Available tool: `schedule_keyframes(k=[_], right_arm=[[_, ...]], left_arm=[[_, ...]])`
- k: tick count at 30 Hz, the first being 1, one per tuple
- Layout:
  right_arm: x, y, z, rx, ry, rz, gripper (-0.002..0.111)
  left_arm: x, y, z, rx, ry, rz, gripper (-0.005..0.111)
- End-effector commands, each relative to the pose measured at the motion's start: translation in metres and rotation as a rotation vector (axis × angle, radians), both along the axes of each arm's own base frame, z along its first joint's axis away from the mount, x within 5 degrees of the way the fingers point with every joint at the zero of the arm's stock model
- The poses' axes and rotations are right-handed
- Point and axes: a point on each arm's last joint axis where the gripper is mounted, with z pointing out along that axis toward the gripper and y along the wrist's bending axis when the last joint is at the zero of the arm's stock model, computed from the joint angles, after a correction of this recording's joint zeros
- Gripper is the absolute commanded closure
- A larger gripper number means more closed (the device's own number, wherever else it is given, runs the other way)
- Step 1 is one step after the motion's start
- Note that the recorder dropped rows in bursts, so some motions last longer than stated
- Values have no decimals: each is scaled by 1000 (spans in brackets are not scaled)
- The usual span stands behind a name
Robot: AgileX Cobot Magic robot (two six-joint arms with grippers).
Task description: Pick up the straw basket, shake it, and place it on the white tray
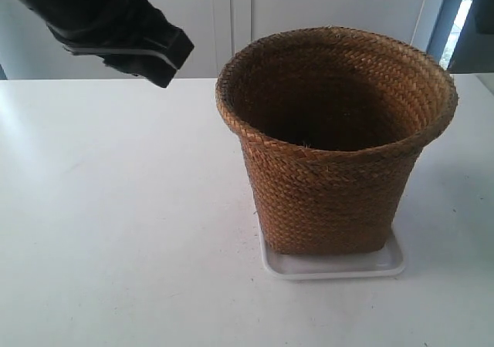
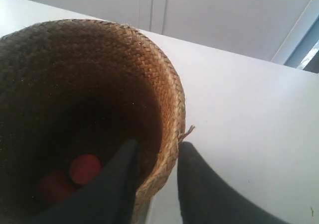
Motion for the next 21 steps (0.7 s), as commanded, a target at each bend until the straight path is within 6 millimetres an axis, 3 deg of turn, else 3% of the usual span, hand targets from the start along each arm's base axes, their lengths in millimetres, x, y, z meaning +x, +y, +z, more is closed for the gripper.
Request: schedule_keyframes(k=[1,2,12,21], right_arm=[[-11,-1,-5,-10,-38,-8,82],[-13,-1,-6,-10,-40,-8,82],[-18,0,-7,-6,-14,-1,82],[-16,0,-8,-6,-8,-1,82]], left_arm=[[-12,10,1,16,-25,-8,94],[-14,11,1,17,-36,-17,106],[-33,25,21,-32,-145,-33,107],[-33,24,21,-38,-146,-35,107]])
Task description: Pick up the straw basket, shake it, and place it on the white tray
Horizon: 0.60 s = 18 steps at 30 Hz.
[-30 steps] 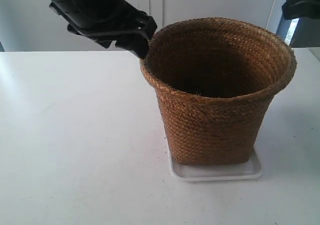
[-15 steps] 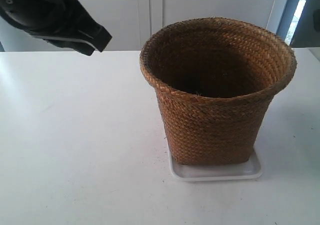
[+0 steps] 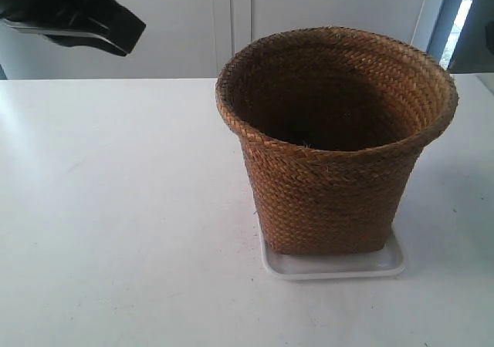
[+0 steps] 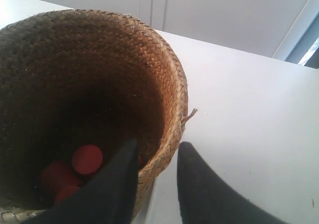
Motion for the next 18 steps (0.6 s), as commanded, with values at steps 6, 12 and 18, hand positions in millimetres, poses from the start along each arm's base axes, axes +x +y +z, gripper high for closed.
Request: schedule_keyframes(k=[6,12,18], right_arm=[[1,-1,-1,-6,2,1,82],[1,-1,-1,-6,-1,0,82],[1,-1,-1,-6,-3,0,82]], left_arm=[[-3,2,1,0,1,-1,107],[-7,5,3,3,3,1,107],[-27,21,11,23,34,16,107]])
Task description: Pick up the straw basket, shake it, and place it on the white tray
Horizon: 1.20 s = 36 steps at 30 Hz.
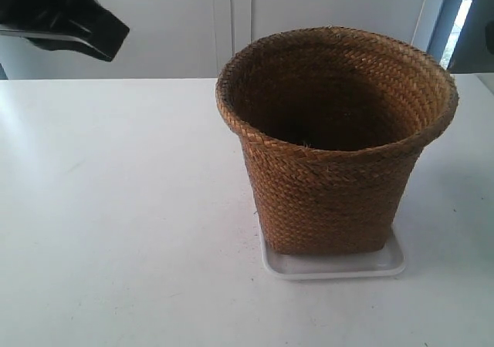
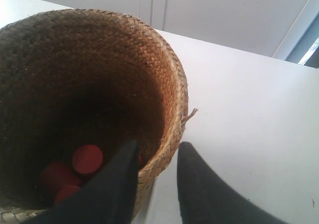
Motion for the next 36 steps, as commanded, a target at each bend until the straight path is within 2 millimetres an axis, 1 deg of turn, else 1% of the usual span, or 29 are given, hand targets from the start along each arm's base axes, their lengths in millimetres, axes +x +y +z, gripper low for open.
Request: schedule_keyframes(k=[1,6,9,11,14,18,21,29,36], right_arm=[[1,-1,-1,-6,-3,0,82],[1,-1,-1,-6,-5,0,82],[1,-1,-1,-6,-5,0,82],[1,-1,-1,-6,-5,0,82],[1,-1,-1,-6,-5,0,82],[1,-1,-1,-6,-5,0,82],[1,-1,-1,-6,-5,0,82],[1,-1,-1,-6,-5,0,82],[1,-1,-1,-6,-5,0,82]], left_arm=[[-17,16,11,-8,-6,18,107],[-16,37,24,-83,-88,105,107],[-15,50,24,-146,-116,166,107],[-15,58,18,-172,-111,207,107],[-18,66,3,-216,-83,246,107],[-30,74,-12,-307,-74,287,107],[-42,79,-16,-353,-116,306,107],[-66,91,-33,-407,-256,346,107],[-83,97,-59,-400,-349,341,107]])
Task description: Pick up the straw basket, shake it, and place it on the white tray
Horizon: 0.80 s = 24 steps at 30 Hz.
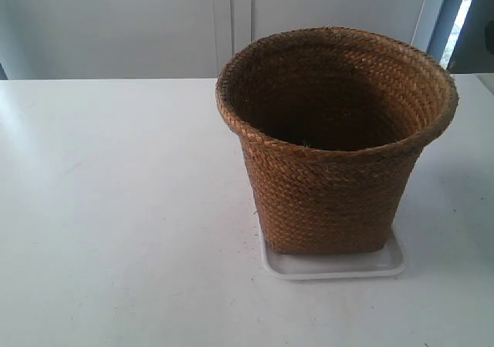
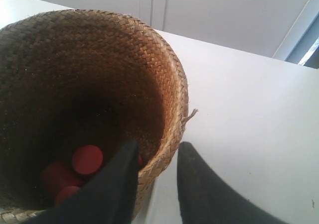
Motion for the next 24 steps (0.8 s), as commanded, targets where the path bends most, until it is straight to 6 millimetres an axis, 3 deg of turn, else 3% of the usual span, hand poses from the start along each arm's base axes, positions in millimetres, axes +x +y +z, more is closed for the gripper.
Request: schedule_keyframes(k=[1,9,17,24], right_arm=[[1,-1,-1,-6,-5,0,82],[1,-1,-1,-11,-5,3,82],[1,-1,-1,-7,-5,0,82],[1,-1,-1,-7,-5,0,82]], left_arm=[[-12,6,-16,-3,-81,30,107],[-30,21,-44,-106,-100,175,107],[-59,28,-67,-87,-128,271,107],[-83,27,-107,-72,-180,317,107]])
